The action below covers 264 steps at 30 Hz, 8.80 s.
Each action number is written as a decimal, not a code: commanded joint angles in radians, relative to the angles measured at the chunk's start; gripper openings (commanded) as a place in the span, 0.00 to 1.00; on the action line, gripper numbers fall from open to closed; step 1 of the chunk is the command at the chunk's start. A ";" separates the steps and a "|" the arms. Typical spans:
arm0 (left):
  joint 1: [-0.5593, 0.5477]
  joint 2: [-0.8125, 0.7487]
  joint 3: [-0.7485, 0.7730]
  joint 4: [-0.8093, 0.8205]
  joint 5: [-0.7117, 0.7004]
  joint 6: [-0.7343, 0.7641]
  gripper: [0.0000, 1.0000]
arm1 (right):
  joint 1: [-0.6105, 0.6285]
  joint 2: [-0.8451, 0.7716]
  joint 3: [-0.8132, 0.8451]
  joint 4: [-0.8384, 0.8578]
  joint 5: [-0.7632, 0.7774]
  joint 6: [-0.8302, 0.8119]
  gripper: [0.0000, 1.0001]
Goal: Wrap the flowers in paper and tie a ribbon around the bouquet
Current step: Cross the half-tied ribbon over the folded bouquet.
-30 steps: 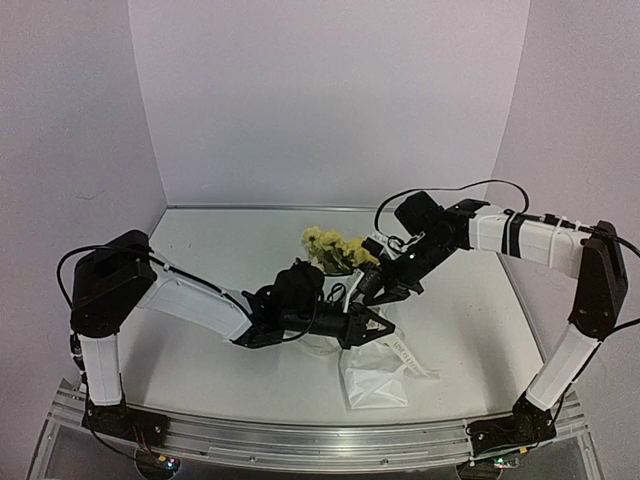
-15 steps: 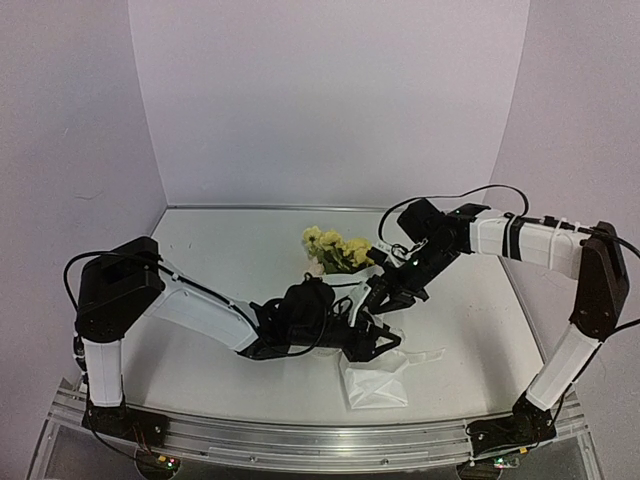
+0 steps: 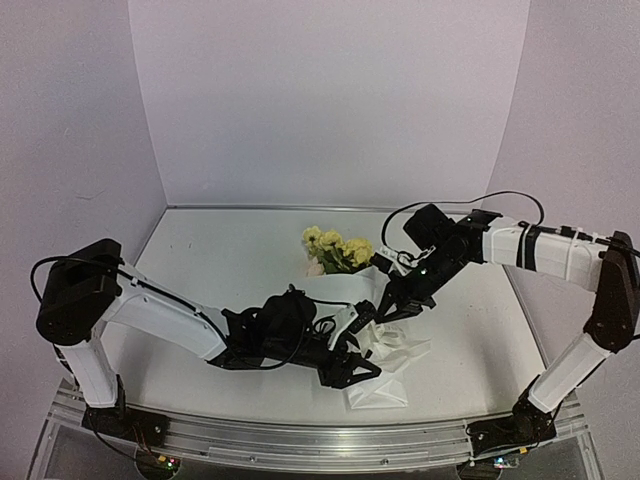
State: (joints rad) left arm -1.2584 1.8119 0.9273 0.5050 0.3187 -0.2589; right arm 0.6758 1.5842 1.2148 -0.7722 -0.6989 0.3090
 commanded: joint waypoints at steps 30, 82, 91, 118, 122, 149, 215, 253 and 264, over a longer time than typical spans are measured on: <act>-0.061 0.220 0.484 -0.340 0.259 0.197 0.68 | 0.026 0.014 0.037 -0.028 0.071 -0.079 0.00; 0.234 -0.008 0.238 -0.334 0.256 0.483 0.48 | 0.117 -0.001 0.110 -0.103 0.008 -0.105 0.00; 0.223 0.004 0.233 -0.306 0.270 0.450 0.35 | 0.121 0.008 0.116 -0.114 0.037 -0.115 0.00; 0.224 0.006 -0.028 0.122 0.010 0.017 0.00 | 0.117 -0.148 -0.267 0.167 0.581 0.103 0.56; 0.224 0.010 -0.030 0.113 -0.006 0.007 0.00 | 0.119 -0.072 -0.280 0.244 0.528 0.176 0.48; 0.215 -0.166 -0.201 0.081 0.005 -0.058 0.00 | 0.230 -0.113 -0.272 0.227 0.580 0.130 0.46; 0.225 -0.198 -0.139 -0.006 0.051 -0.062 0.00 | 0.337 -0.080 -0.156 0.209 0.273 -0.266 0.42; 0.228 -0.197 -0.151 0.000 0.055 -0.071 0.00 | 0.337 -0.052 -0.196 0.196 0.243 -0.217 0.10; 0.231 -0.202 -0.155 0.001 0.066 -0.069 0.00 | 0.334 -0.156 -0.228 0.157 0.345 -0.230 0.00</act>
State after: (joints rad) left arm -1.0333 1.6485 0.7662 0.4950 0.3661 -0.3229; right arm 1.0069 1.5048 1.0062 -0.5852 -0.4243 0.0933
